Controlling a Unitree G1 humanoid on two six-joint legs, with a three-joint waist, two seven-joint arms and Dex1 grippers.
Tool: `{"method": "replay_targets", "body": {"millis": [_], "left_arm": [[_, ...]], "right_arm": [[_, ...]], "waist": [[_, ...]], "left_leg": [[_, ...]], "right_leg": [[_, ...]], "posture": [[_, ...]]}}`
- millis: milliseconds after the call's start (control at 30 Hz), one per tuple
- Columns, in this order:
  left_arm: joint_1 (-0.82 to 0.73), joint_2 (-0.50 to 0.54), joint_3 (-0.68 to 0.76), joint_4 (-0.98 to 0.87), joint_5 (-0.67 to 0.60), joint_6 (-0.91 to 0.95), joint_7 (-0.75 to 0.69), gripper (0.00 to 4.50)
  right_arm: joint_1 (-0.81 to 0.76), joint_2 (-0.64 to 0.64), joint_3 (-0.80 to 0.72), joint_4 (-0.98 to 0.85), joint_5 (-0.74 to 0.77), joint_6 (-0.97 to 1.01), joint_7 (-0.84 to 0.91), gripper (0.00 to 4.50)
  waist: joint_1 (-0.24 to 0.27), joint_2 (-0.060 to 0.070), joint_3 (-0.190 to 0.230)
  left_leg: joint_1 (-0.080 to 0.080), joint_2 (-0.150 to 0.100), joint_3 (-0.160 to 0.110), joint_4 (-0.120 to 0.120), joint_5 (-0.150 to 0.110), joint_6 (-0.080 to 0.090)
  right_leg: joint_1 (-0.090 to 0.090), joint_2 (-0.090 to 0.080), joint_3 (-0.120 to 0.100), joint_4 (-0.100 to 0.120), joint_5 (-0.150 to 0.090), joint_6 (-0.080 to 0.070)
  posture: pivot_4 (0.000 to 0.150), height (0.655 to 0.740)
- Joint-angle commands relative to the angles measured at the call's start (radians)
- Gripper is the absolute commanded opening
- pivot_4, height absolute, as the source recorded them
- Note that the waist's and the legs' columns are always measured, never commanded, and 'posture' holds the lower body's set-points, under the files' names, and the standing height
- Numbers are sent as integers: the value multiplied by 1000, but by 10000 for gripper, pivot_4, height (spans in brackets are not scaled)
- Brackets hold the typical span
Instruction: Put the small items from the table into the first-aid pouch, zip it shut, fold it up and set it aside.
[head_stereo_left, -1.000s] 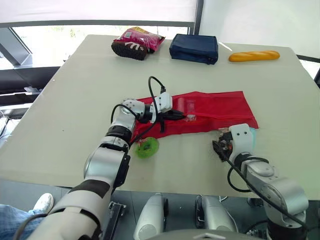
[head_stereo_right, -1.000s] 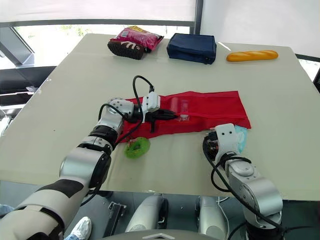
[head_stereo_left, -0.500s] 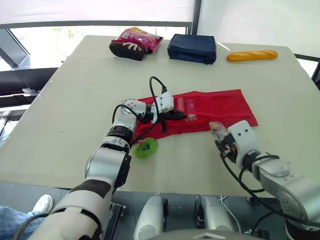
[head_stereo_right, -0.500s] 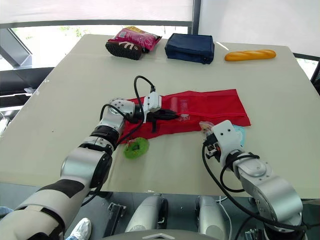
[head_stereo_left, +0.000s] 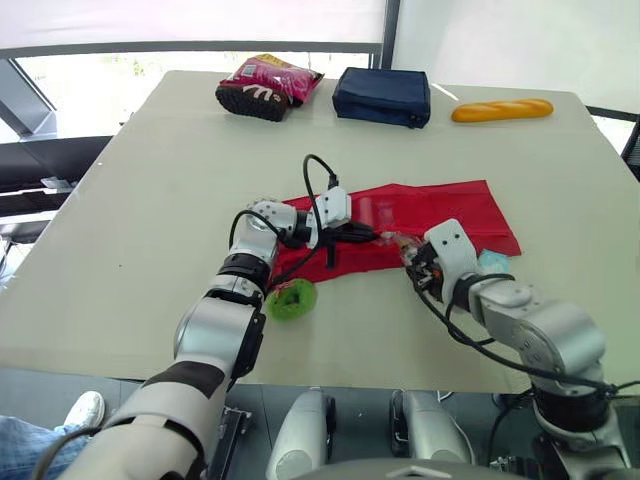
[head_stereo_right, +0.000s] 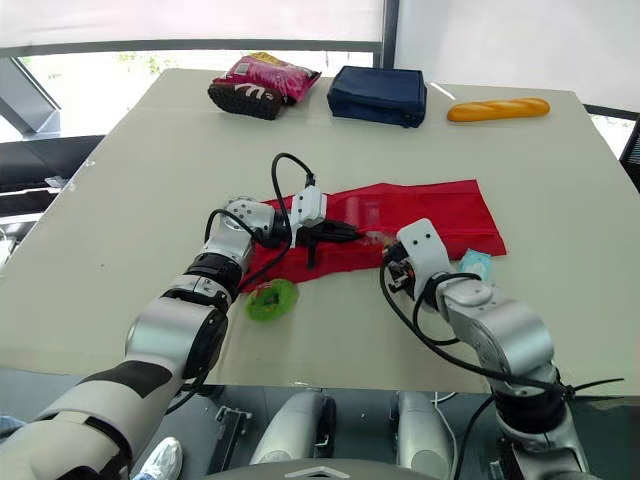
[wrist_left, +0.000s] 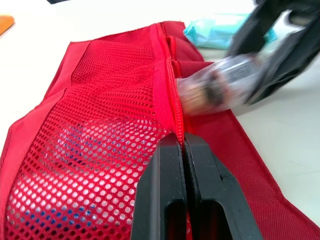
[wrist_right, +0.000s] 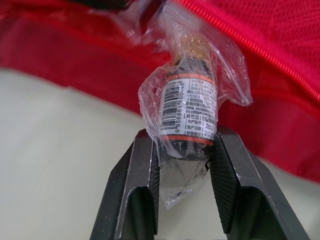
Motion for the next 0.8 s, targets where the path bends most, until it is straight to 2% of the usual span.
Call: {"method": "replay_targets", "body": {"millis": [33, 633, 700, 800], "left_arm": [[5, -8, -2, -46, -23, -8, -22, 0], [27, -33, -14, -92, -27, 4, -54, 0], [25, -31, -13, -91, -25, 6, -46, 0], [20, -26, -9, -83, -22, 7, -36, 0]], "right_arm": [[-40, 46, -10, 47, -32, -68, -30, 8770], [-158, 259, -61, 382, -134, -370, -133, 8770], [-144, 257, -48, 376, -139, -377, -123, 19720], [-108, 248, -37, 332, -139, -355, -114, 33451]], "waist": [[-1, 0, 0], [-3, 0, 0], [-3, 0, 0], [-3, 0, 0]], "left_leg": [[0, 0, 0, 0, 0, 0], [0, 0, 1, 0, 0, 0], [0, 0, 1, 0, 0, 0], [0, 0, 1, 0, 0, 0]], "right_leg": [[0, 0, 0, 0, 0, 0], [-1, 0, 1, 2, 0, 0], [-1, 0, 1, 2, 0, 0], [-2, 0, 1, 2, 0, 0]], "posture": [[1500, 7164], [1500, 7164], [1500, 7164], [1500, 7164]]}}
